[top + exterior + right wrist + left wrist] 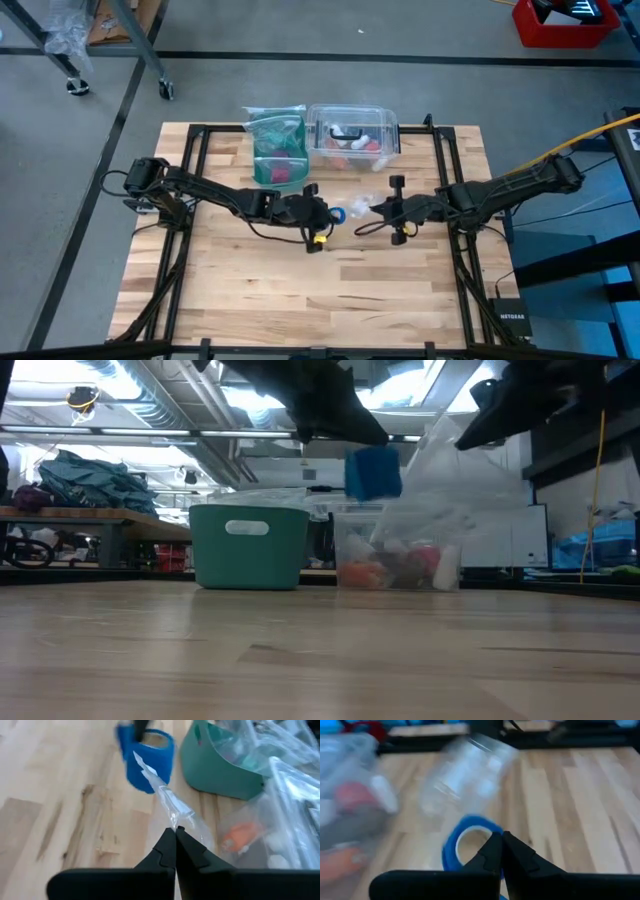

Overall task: Roll bandage
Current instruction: Put the blue bandage into the transparent zip bag

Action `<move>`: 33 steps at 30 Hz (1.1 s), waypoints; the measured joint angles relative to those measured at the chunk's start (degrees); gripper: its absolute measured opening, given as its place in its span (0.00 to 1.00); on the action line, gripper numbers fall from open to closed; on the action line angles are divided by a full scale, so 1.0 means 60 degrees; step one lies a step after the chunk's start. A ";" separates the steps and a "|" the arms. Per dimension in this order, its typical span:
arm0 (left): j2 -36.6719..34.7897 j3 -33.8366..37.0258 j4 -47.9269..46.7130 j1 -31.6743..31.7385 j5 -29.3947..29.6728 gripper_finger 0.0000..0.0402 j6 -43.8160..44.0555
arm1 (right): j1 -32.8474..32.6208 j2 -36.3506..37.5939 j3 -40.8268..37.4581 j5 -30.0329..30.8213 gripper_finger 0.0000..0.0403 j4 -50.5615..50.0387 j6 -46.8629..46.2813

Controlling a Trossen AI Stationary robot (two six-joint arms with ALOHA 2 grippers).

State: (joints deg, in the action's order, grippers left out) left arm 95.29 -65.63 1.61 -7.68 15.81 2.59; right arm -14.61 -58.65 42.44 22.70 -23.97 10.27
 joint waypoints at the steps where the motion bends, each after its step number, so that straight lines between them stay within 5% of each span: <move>1: 0.0000 0.0000 0.0070 0.0003 0.0151 0.00 -0.0004 | 0.0000 -0.0004 0.0000 -0.0088 0.00 -0.0010 -0.0002; 20: -0.0346 -0.0007 -0.0951 -0.0102 0.0151 0.01 0.0349 | 0.0000 -0.0011 0.0000 -0.0327 0.04 0.0012 0.0006; 33: -0.0347 -0.0007 -0.0658 -0.0227 0.0146 0.38 0.0510 | 0.0000 -0.0011 0.0000 -0.0369 0.01 0.1939 0.0041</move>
State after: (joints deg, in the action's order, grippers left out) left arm 93.20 -65.67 -2.34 -9.04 16.69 5.65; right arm -14.61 -58.72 42.44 20.48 -12.33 10.52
